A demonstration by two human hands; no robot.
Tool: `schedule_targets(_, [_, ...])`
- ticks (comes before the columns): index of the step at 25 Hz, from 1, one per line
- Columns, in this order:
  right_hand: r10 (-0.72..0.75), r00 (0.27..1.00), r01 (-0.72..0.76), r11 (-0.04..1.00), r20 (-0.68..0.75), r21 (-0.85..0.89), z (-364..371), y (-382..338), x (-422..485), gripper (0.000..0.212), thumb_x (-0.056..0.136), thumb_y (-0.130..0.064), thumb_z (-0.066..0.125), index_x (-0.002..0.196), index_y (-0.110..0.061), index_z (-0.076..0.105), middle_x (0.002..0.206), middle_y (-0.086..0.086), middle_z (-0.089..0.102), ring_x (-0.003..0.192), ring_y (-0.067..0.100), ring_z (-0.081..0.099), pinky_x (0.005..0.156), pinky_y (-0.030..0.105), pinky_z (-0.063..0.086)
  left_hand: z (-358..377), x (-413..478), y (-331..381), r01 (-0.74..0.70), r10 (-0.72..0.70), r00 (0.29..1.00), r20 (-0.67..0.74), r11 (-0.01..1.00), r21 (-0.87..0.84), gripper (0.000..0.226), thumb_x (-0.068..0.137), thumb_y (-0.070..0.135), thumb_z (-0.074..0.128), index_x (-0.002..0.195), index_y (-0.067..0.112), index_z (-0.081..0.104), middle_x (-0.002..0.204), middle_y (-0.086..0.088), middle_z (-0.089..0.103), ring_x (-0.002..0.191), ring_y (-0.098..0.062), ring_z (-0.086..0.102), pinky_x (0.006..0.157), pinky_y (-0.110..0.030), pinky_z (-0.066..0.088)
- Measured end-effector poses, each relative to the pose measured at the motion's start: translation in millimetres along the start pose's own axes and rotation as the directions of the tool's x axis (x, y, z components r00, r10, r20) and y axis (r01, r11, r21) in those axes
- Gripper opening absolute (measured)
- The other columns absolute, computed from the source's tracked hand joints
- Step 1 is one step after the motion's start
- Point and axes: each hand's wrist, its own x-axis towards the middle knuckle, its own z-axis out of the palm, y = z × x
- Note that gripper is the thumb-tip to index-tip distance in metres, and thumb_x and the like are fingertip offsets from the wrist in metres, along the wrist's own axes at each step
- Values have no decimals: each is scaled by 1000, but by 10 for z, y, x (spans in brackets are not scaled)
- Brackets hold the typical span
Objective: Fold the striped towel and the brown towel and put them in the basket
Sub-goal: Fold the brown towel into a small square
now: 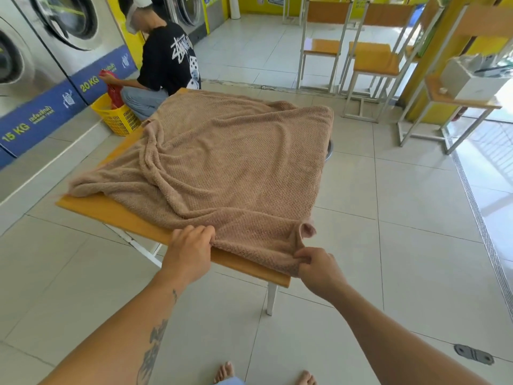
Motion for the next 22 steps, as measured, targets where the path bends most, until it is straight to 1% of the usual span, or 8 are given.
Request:
schedule_targets(2, [59,998,-58,967,-4,-249,16,-60,-29,29,71,-21,49,92,-19,69,103,3,57,97,26,55,83,40,52,39,-36,-30,-28,34,991,127,999,-44,26,91,16,54,113,29,53,103,9,61,97,-19,52,83,-36,38])
schedule_targets(4, [22,992,-69,920,-123,-387,67,-174,1,32,73,-23,47,104,-20,54,109,5,44,102,28,43,87,41,44,68,-26,-94,-12,35,973,228,995,-102,34,92,20,51,125,29,53,118,7,58,111,-21,51,93,-38,40])
schedule_targets(8, [-165,934,-22,860,-318,-510,268,-605,197,40,71,-20,48,110,-21,44,130,10,35,123,33,31,99,45,34,122,34,-329,-1,8,999,48,992,-129,34,85,24,63,117,31,54,107,6,44,106,-20,46,89,-35,41])
schedule_targets(11, [-229,941,-13,711,-249,-703,466,-888,408,56,71,-22,58,125,-21,45,151,15,18,144,40,10,113,56,19,210,93,-566,-10,14,999,32,993,-115,38,85,23,64,122,29,55,114,2,44,106,-22,43,90,-37,41])
schedule_targets(14, [-300,945,127,699,-128,-704,632,-1109,650,53,80,-17,56,132,-21,47,145,9,36,139,33,26,111,55,28,234,93,-747,-19,8,997,-77,990,-141,34,81,11,65,111,26,56,103,3,46,93,-21,47,78,-34,44])
schedule_targets(16, [-309,945,178,758,-105,-628,690,-1238,855,42,88,-15,50,129,-21,52,131,4,50,125,30,43,101,49,38,214,102,-911,94,-119,985,-125,978,-187,37,77,7,66,108,23,53,99,2,46,88,-21,46,73,-33,43])
schedule_targets(19, [-260,955,154,847,-143,-509,753,-1409,1198,33,95,-20,43,125,-18,56,119,5,55,109,30,54,84,44,47,240,139,-1243,196,-212,974,-86,967,-162,34,79,13,69,109,25,58,107,1,47,96,-22,46,76,-32,37])
schedule_targets(22, [-173,980,105,866,-97,-488,793,-1578,1415,30,88,-27,56,117,-18,55,112,7,57,95,28,58,74,38,49,248,238,-1478,139,-146,989,-36,980,-143,18,88,16,62,101,27,63,107,5,48,101,-20,46,79,-34,34])
